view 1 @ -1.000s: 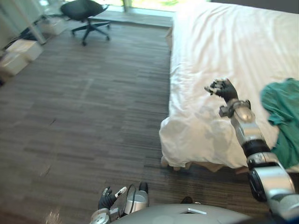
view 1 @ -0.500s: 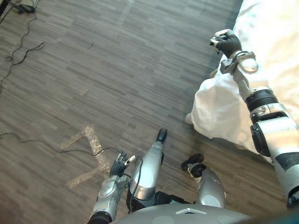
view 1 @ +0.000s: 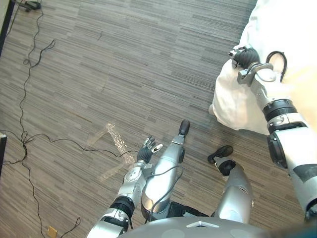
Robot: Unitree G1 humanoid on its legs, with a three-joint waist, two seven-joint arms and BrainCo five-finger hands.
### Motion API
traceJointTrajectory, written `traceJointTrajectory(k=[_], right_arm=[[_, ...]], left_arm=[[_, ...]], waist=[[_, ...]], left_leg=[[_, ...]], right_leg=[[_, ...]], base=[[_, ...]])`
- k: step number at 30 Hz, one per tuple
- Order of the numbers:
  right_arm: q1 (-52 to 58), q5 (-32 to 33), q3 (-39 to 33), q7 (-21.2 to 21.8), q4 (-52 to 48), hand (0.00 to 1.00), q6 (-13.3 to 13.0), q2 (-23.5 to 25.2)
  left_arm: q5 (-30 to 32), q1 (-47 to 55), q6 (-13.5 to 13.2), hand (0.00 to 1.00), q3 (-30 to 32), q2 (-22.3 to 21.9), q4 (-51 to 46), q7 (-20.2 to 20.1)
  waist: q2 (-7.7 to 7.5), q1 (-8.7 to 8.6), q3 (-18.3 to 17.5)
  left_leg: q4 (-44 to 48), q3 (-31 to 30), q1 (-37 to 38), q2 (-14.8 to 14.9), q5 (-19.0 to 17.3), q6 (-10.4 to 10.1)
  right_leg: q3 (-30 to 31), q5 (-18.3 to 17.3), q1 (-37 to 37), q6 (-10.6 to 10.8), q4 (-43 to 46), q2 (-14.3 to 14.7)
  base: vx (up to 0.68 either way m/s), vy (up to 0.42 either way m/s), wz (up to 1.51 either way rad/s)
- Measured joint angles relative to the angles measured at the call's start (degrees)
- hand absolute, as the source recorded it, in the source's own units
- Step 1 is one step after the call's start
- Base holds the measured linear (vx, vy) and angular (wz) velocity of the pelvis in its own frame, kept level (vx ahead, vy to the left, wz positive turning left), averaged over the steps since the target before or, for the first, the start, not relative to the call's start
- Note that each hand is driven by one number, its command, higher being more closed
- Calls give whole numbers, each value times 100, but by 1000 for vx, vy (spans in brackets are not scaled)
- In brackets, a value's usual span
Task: Tidy the bed and pick cloth on bed and put in laundry
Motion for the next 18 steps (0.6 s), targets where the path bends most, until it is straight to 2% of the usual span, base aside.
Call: traceJointTrajectory(k=[3,6,10,11,14,18], right_arm=[[754,104,0,455,261,100,16,304],[1691,429,73,1085,139,100,25,805],[2685,699,941,1565,-915,100,114,1216],[3066,738,1297,1706,-1330,100,124,1338],[3548,726,1975,1914,-1848,100,89,1415],[3844,700,2723,2201,-2440,100,-11,1630]], left_arm=[[24,-8,80,0,15,20,28,31],[76,43,291,0,34,71,25,42],[376,197,442,0,205,151,-9,34],[530,260,475,0,242,251,-11,42],[730,391,499,0,257,405,-7,124],[980,563,541,0,424,479,52,164]], waist=[[-14,-123,7],[-63,-415,13],[-291,-637,28],[-436,-712,19],[-647,-739,-2],[-842,-784,-177]], left_leg=[[-4,121,84,-21,-40,46],[-163,219,556,-29,-69,56],[-534,459,1256,142,-88,24],[-747,520,1543,228,-58,-31],[-1005,618,1955,324,-11,-100],[-1105,627,2309,409,-32,-169]], right_leg=[[105,72,55,51,-100,12],[146,123,481,121,-267,24],[290,205,984,111,-662,285],[301,238,1215,99,-857,435],[344,241,1509,93,-1011,579],[310,316,1962,153,-1342,767]], base=[[58,7,-15],[43,-2,-25],[3,-31,-47],[19,-71,-30],[49,-91,-24],[85,-62,-6]])
